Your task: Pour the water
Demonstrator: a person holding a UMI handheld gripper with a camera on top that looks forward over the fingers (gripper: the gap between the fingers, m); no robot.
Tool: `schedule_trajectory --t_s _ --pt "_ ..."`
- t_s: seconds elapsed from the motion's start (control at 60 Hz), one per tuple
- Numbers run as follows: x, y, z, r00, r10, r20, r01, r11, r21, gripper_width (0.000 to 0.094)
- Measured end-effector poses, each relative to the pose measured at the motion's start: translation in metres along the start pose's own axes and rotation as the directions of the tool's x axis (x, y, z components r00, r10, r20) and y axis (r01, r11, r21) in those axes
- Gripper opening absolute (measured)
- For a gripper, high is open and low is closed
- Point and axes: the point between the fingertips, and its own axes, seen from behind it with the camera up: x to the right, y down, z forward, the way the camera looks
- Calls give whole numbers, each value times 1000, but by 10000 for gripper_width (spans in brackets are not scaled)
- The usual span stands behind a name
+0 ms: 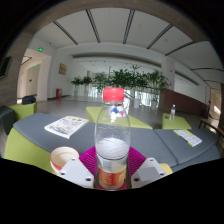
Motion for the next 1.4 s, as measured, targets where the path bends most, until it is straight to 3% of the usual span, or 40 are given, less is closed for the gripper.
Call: schedule_trajectory --t_s 0.1,0.133,0.233,0.35,0.45,0.483,0.683,0.817,1.1,1.4 --pt "-2 26 10 1000 -4 -2 4 999 -35 375" --pt "0 20 11 1000 2 -5 -2 1000 12 364" --pt "4 20 8 1000 27 -11 -26 1000 12 407" --pt "13 27 5 997 69 -18 -70 997 -32 567" --pt "13 22 -9 994 106 -37 -108 992 -63 874" --pt "16 20 -17 993 105 -50 -108 991 -76 835" --pt "10 -1 -100 996 65 -64 -71 992 -102 861" --pt "8 -20 -176 991 80 -108 -90 992 -88 861" --pt "-21 -41 -303 988 104 -114 -113 991 -76 859" --pt "-35 -50 -352 993 65 -103 -71 996 -57 860"
